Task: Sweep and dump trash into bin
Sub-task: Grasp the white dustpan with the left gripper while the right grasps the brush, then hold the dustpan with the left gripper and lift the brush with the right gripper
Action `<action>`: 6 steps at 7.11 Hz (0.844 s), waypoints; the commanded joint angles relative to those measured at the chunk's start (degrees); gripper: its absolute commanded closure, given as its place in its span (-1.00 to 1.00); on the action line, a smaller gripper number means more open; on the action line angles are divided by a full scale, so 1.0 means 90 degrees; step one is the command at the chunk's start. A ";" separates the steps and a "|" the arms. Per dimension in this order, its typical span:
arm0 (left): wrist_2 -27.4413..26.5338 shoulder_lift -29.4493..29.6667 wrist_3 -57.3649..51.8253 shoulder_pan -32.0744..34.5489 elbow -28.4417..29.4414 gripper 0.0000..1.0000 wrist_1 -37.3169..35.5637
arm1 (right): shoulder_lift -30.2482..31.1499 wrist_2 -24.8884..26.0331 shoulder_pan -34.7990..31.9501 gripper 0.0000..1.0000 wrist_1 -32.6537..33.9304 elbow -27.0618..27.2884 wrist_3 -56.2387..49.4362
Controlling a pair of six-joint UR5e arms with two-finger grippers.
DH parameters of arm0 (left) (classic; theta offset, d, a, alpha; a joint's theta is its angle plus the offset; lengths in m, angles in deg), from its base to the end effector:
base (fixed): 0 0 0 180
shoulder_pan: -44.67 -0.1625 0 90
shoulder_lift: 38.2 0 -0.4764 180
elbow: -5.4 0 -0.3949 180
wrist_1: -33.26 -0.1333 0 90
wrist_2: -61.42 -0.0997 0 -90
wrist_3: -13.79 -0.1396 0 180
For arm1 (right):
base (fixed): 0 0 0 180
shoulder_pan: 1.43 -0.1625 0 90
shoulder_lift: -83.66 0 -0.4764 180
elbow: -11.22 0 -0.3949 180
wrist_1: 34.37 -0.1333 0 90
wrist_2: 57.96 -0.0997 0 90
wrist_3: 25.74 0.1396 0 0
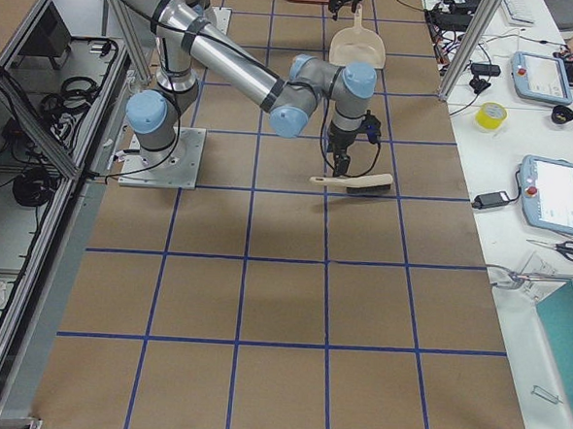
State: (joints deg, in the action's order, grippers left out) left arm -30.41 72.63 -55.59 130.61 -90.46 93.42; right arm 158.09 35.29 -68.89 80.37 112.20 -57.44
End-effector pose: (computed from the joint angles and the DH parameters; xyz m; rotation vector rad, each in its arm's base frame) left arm -0.0840 -0.6370 0.2965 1.6625 2.5962 -0.0385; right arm -0.1051 -0.5804 0.3025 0.2493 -3.0944 -0.0838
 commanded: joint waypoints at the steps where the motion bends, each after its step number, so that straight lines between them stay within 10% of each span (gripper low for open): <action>1: -0.0011 0.0379 -0.2527 -0.0214 0.0268 -1.00 -0.0219 | -0.0455 0.0204 0.0005 -0.99 0.0258 0.0060 -0.0004; 6: -0.0324 0.1201 -0.3653 -0.0301 0.0710 -1.00 -0.0571 | -0.0750 0.0283 0.0015 -0.53 0.0239 0.0167 0.0064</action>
State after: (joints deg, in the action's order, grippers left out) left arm -33.32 82.29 -91.47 128.12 -84.16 88.49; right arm 151.57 37.72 -68.76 82.60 113.51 -56.91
